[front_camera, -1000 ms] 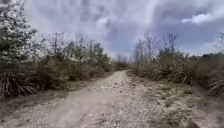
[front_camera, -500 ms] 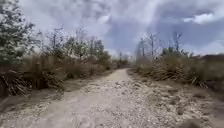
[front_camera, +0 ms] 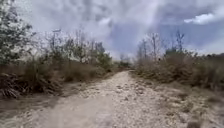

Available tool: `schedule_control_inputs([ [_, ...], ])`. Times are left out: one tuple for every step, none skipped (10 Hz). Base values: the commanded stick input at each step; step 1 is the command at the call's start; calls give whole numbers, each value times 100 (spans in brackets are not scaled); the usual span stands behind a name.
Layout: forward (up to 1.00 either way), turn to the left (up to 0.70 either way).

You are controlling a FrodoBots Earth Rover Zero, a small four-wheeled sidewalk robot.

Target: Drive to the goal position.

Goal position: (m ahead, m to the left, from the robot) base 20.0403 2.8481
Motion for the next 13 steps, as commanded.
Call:
schedule_control_inputs([
  [50, -3],
  [50, 0],
  [50, 0],
  [50, 0],
  [50, 0],
  [50, 0],
  [50, 0],
  [50, 0],
  [50, 0],
  [50, 0],
  [50, 0],
  [50, -5],
  [50, -27],
])
